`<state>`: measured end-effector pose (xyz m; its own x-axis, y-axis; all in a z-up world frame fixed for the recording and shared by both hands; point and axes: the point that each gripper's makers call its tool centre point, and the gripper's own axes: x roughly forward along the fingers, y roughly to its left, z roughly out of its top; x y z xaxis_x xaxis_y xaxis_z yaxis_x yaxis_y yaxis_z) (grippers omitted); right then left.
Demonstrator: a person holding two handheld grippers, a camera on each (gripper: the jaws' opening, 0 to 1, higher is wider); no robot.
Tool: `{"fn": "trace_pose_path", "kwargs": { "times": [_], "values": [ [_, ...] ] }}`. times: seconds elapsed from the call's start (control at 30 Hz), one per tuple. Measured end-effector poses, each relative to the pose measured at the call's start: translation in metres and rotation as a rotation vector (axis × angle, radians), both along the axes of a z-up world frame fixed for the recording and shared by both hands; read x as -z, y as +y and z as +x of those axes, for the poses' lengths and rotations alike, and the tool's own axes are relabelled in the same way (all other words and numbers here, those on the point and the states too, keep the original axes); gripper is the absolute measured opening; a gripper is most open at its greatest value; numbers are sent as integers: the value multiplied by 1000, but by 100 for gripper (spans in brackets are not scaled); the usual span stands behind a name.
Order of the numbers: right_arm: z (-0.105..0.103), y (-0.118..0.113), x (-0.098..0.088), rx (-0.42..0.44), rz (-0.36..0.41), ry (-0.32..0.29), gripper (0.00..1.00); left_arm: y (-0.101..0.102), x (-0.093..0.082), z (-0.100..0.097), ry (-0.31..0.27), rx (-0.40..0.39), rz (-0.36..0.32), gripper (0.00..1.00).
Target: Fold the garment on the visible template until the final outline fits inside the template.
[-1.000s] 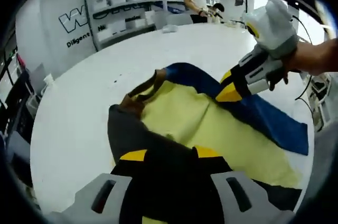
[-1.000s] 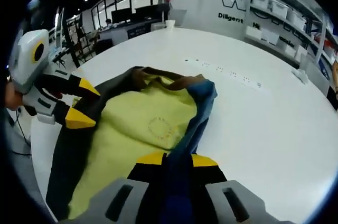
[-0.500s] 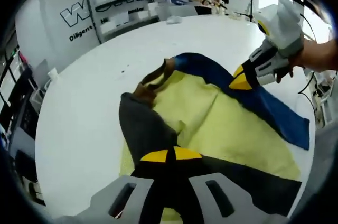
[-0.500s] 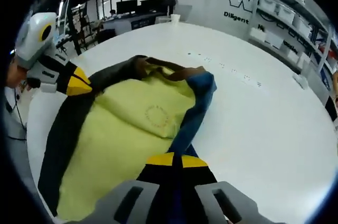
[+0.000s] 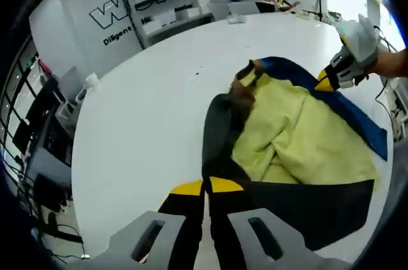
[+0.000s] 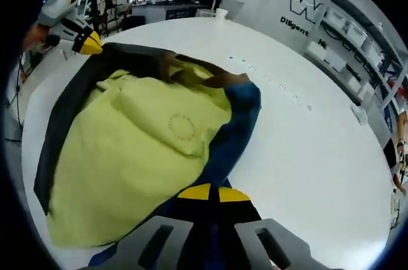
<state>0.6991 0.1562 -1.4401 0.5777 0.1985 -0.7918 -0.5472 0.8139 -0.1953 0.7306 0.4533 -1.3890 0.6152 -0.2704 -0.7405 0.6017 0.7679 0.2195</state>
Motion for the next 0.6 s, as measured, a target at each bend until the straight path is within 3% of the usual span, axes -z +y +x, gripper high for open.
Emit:
{"fn": "trace_pose_path", "kwargs": {
  "times": [0.13,0.27,0.53,0.6],
  "values": [
    [-3,0,3,-15,-24,-3,0,25,4,12,13,-44,15,4],
    [-4,-2,3,-29,-44,-5,0,35,4,19,3,-32,52,4],
    [1,-12,6,-102,-156,-10,0,57,8,28,12,-34,114,4],
    [4,-16,7,-117,-191,-14,0,68,10,39,23,-41,120,4]
  ]
}}
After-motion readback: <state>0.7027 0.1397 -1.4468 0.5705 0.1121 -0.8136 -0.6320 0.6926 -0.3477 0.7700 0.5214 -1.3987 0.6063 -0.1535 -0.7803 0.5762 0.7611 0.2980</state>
